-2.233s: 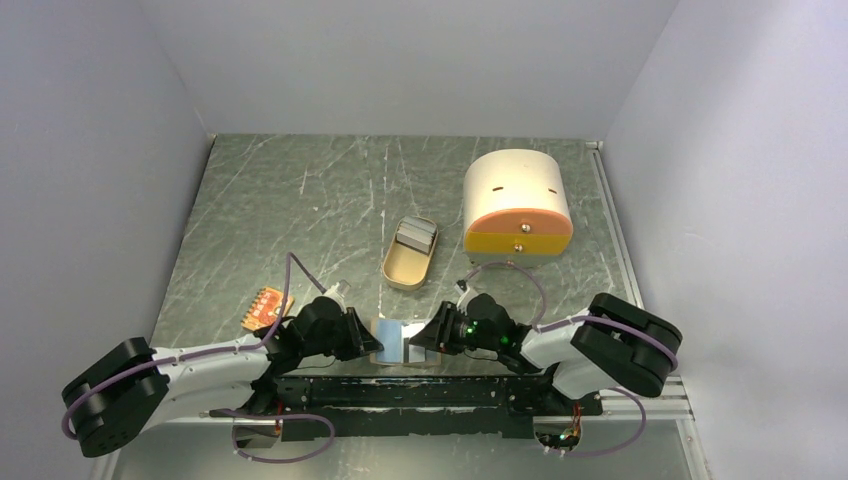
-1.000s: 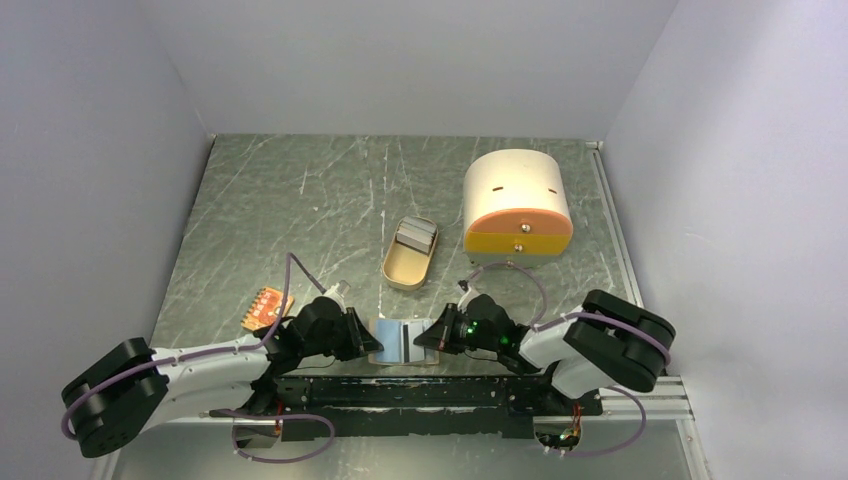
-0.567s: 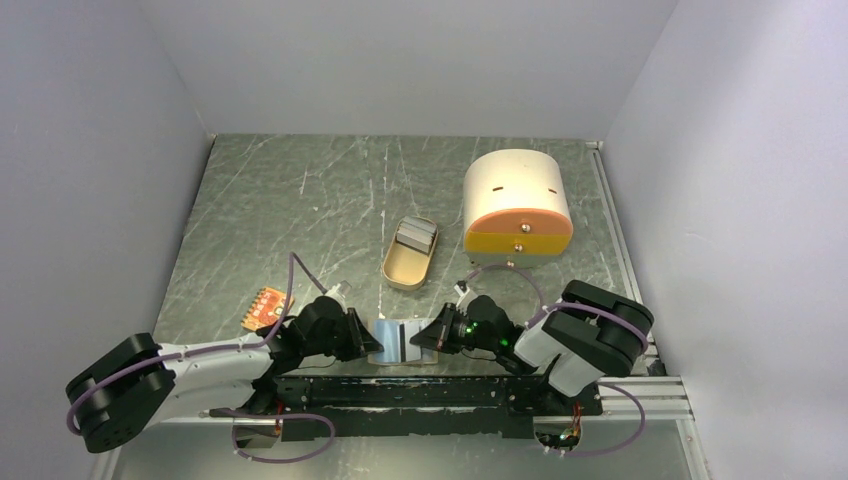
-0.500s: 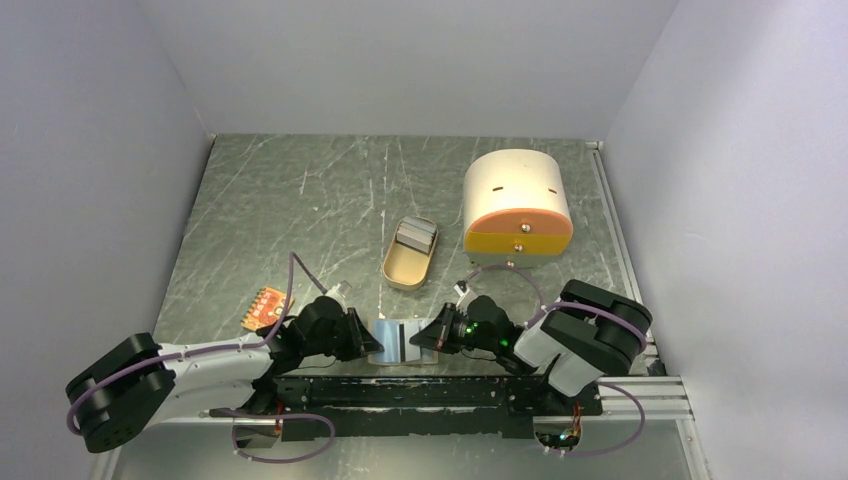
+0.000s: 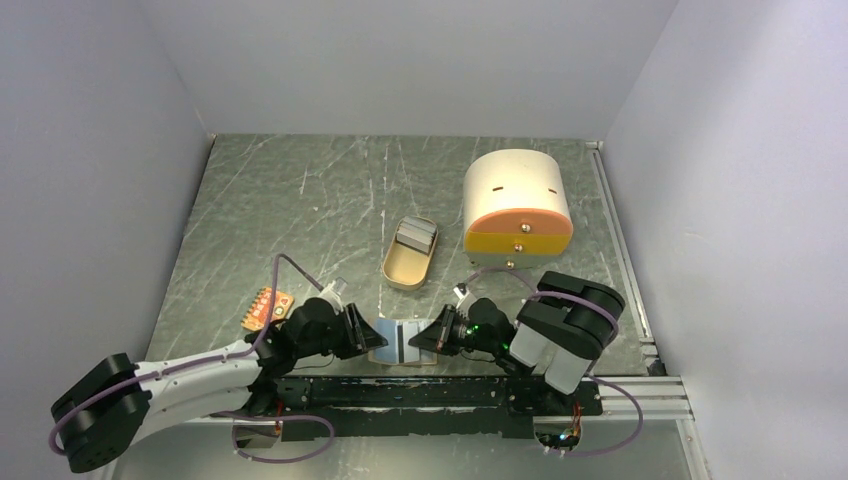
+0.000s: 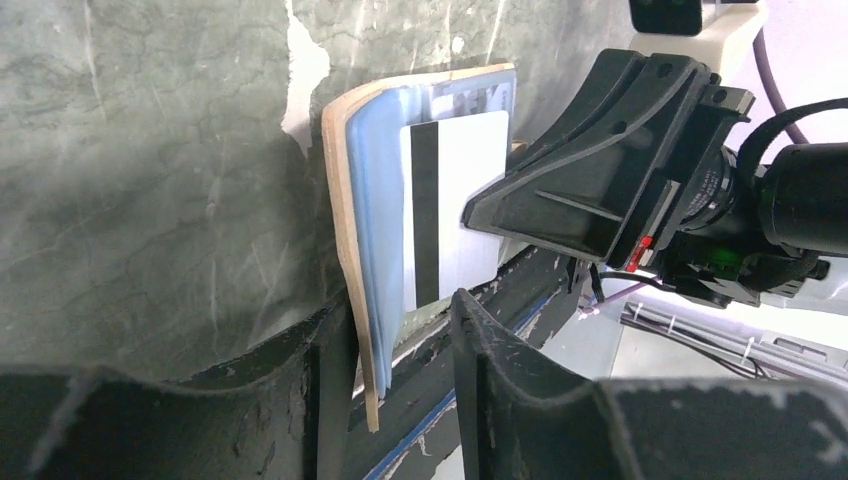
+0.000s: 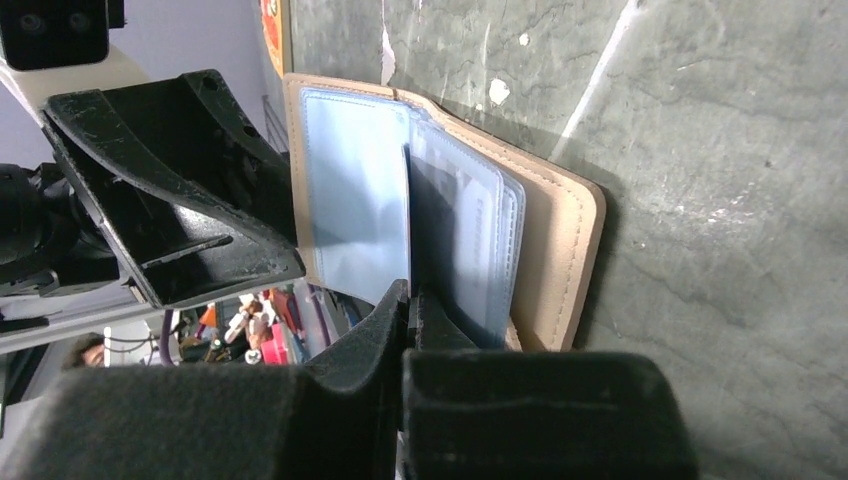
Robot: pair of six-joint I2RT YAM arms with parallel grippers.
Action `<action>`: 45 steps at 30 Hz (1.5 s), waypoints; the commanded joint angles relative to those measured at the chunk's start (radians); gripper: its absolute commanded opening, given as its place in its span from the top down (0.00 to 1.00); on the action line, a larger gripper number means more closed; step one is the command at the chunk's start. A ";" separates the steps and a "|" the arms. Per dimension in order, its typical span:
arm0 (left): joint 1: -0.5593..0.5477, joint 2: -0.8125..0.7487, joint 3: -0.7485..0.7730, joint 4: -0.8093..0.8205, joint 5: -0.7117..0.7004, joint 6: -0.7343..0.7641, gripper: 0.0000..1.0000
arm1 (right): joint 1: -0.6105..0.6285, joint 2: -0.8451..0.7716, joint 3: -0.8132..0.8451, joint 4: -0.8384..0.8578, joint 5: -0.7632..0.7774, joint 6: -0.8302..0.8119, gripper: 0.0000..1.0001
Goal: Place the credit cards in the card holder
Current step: Insert the credit card into the card holder.
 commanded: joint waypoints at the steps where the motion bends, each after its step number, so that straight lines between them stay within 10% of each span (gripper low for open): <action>1: 0.004 -0.051 -0.034 -0.025 -0.031 -0.020 0.59 | -0.008 0.062 -0.024 0.105 -0.018 0.016 1.00; 7: 0.007 -0.077 -0.034 -0.079 -0.052 -0.024 0.74 | -0.018 0.110 -0.031 0.174 -0.030 0.029 1.00; 14: 0.007 -0.037 -0.020 -0.101 -0.045 -0.017 0.63 | -0.020 0.152 -0.039 0.223 -0.035 0.039 1.00; 26: 0.007 -0.128 -0.028 -0.179 -0.082 -0.032 0.77 | -0.030 0.222 -0.054 0.327 -0.052 0.062 1.00; 29: 0.007 -0.136 -0.049 -0.147 -0.071 -0.035 0.91 | -0.031 0.222 -0.054 0.331 -0.052 0.059 1.00; 45: 0.007 0.123 -0.018 0.119 0.082 0.041 0.91 | -0.038 0.091 -0.056 0.173 -0.019 -0.016 1.00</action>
